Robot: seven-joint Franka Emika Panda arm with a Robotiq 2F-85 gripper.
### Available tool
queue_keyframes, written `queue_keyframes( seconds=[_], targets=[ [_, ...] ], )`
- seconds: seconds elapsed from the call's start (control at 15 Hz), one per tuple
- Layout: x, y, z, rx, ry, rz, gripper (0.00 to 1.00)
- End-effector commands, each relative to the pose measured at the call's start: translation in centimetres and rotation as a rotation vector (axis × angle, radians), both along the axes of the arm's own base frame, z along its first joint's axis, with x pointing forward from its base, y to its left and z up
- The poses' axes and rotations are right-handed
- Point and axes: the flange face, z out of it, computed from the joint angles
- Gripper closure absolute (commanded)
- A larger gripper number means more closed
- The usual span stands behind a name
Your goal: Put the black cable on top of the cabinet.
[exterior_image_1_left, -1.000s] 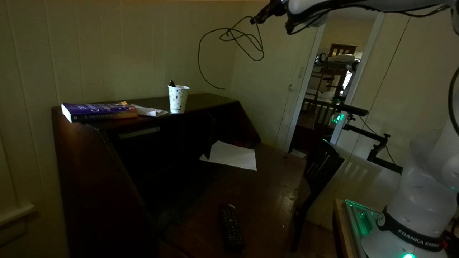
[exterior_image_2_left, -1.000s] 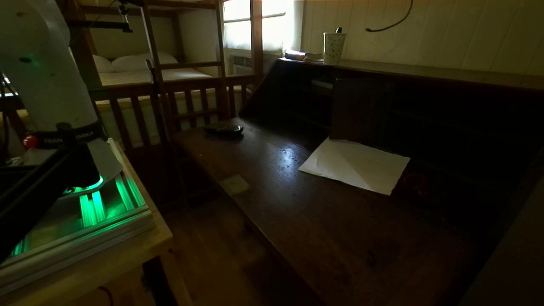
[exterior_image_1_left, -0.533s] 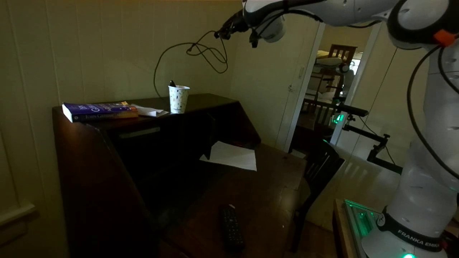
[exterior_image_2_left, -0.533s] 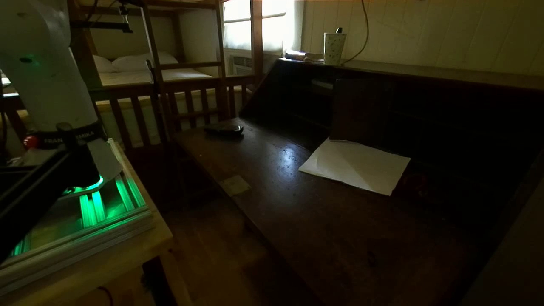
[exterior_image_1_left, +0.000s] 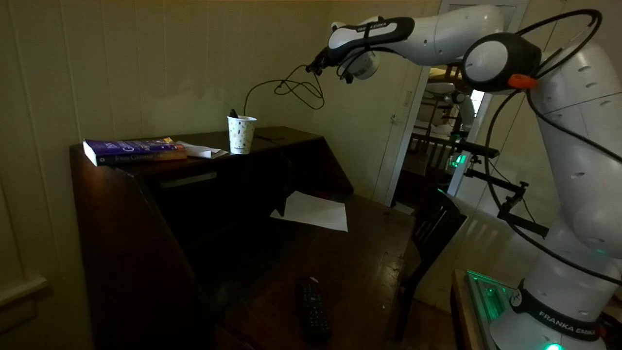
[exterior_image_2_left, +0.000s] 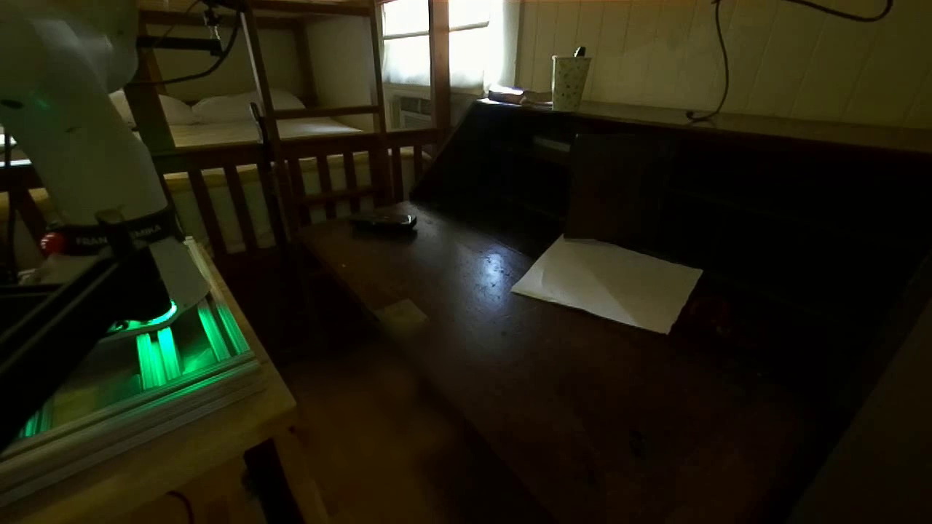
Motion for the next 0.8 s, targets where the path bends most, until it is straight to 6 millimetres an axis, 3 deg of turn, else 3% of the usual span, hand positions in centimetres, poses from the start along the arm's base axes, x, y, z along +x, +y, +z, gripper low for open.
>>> queue_keyframes(
  seconds=[0.0,0.73],
  targets=[
    [1.9,-0.9,-1.6,0.032,-0.001,0.044,0.99],
    [5.3,-0.2,-9.4,0.112,0.067,0.088,0.99]
  ],
)
